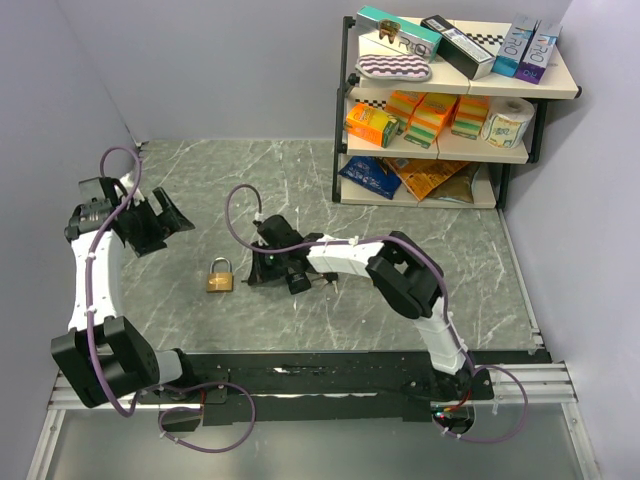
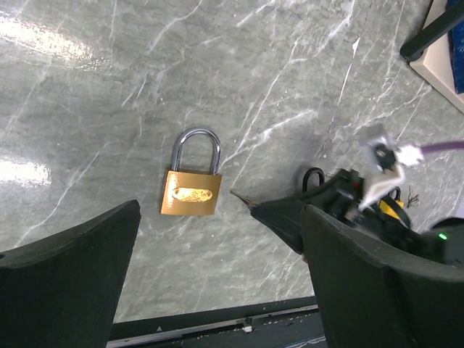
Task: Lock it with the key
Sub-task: Place the key at the center of the board.
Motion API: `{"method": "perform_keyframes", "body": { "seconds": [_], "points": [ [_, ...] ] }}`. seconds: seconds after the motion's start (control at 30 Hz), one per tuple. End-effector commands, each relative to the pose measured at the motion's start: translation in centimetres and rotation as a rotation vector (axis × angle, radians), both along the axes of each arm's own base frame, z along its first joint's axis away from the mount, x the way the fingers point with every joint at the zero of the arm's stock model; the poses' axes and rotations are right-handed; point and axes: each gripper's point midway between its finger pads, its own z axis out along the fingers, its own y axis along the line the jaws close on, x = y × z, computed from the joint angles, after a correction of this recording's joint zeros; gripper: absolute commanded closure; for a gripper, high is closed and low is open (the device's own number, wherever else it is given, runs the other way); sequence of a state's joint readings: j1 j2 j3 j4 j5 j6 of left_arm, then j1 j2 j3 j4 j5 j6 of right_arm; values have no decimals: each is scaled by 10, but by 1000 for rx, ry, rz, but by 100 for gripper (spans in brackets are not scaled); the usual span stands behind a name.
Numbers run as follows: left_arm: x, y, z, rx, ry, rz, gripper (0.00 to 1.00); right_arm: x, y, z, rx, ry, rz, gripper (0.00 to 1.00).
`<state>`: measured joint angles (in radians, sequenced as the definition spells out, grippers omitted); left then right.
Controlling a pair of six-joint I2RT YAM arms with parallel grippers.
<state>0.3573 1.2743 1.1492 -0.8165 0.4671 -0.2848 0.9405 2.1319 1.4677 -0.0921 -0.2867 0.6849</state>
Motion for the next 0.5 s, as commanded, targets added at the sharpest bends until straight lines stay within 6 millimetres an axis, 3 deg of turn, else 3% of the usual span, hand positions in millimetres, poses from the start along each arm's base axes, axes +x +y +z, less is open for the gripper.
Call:
{"method": "perform_keyframes", "body": {
  "seconds": [0.0, 0.23, 0.47],
  "points": [
    [4, 3, 10, -8, -48, 11, 4, 7, 20, 17, 54, -8, -5, 95],
    [3, 6, 6, -29, -42, 29, 4, 5, 23, 8, 47, 22, -4, 86],
    [6, 16, 0, -15, -18, 57, 4, 7, 25, 3, 34, 37, -8, 86]
  ]
}}
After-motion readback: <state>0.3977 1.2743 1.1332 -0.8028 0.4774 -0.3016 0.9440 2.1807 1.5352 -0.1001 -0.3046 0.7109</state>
